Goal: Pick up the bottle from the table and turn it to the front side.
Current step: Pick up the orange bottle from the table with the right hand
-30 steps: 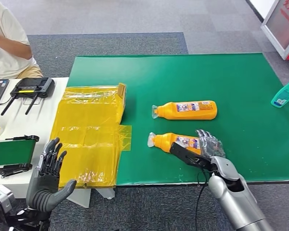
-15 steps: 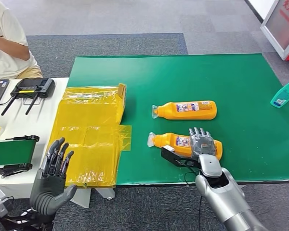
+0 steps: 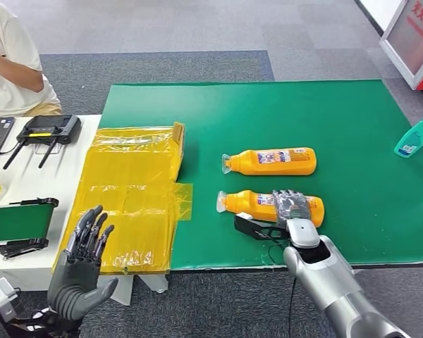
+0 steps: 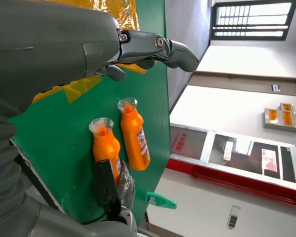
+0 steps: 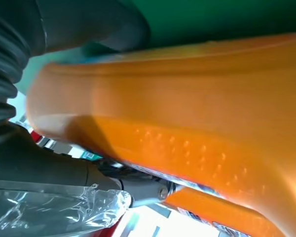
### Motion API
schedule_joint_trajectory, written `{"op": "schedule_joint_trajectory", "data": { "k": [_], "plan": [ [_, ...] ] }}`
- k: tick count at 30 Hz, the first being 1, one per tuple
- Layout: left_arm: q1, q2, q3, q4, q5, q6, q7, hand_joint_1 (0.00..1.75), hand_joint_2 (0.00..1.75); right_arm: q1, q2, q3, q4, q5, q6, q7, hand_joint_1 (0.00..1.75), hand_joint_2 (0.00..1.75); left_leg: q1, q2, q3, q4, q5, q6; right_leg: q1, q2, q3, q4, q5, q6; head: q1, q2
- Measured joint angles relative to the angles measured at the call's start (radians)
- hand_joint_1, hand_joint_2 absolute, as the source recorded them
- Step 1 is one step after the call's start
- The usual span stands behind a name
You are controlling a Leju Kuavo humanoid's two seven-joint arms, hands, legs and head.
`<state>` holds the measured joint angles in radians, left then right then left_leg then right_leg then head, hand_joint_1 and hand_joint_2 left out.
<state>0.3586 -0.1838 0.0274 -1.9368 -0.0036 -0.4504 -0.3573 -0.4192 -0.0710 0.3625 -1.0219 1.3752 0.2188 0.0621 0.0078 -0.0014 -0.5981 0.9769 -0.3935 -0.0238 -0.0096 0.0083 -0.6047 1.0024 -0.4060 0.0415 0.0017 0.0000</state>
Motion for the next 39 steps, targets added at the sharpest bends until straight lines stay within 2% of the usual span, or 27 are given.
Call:
{"op": "schedule_joint_trajectory", "data": {
  "k": [15,19,22,25,31,36,39],
  "plan": [
    [0.001,0.041,-0.025,0.000,0.017,0.011,-0.019,0.00,1.75,-0.103,-0.069,0.104,0.061,-0.224,0.094,-0.050,1.75,1.75,0.000,0.000,0.001,0.000,0.000,0.000,0.000,0.000,0.000,0.000,0.000,0.000,0.000,0.000],
    [0.001,0.048,-0.032,0.000,0.009,0.025,-0.021,0.00,1.75,-0.097,-0.089,0.116,0.041,-0.376,0.061,-0.092,1.75,1.75,0.000,0.000,0.002,0.000,-0.001,0.000,0.001,0.000,0.001,0.000,-0.001,0.000,0.000,0.000],
    [0.001,0.050,-0.037,0.000,-0.014,0.047,-0.022,0.00,1.75,-0.033,-0.104,0.097,-0.060,-0.547,-0.002,-0.131,1.75,1.75,0.001,0.000,0.006,0.000,-0.004,-0.003,0.001,0.002,0.004,0.000,-0.002,-0.002,0.000,0.000],
    [0.002,0.050,-0.048,0.000,-0.033,0.059,-0.019,0.00,1.75,0.062,-0.100,0.075,-0.195,-0.640,-0.060,-0.151,1.75,1.75,0.001,0.000,0.007,0.000,-0.005,-0.003,0.002,0.002,0.006,0.000,-0.003,-0.003,0.000,0.000],
    [-0.002,0.043,-0.102,0.000,-0.068,0.072,-0.004,0.00,1.75,0.251,-0.038,0.031,-0.435,-0.718,-0.120,-0.207,1.75,1.75,0.002,0.000,0.002,0.000,-0.004,-0.004,0.002,0.002,0.002,0.000,-0.004,-0.003,0.000,0.000],
    [-0.014,0.039,-0.145,0.000,-0.086,0.092,-0.002,0.00,1.75,0.316,0.004,-0.005,-0.537,-0.759,-0.129,-0.257,1.75,1.75,0.001,0.000,0.000,0.000,-0.004,-0.003,0.001,0.001,-0.001,0.000,-0.003,-0.002,0.000,0.000],
    [-0.039,0.031,-0.181,0.001,-0.097,0.119,0.012,0.00,1.75,0.350,0.050,-0.029,-0.600,-0.796,-0.131,-0.297,1.75,1.75,0.001,0.000,-0.001,0.000,-0.004,-0.003,0.001,0.001,-0.002,0.000,-0.003,-0.002,0.000,0.000]
  ]
}}
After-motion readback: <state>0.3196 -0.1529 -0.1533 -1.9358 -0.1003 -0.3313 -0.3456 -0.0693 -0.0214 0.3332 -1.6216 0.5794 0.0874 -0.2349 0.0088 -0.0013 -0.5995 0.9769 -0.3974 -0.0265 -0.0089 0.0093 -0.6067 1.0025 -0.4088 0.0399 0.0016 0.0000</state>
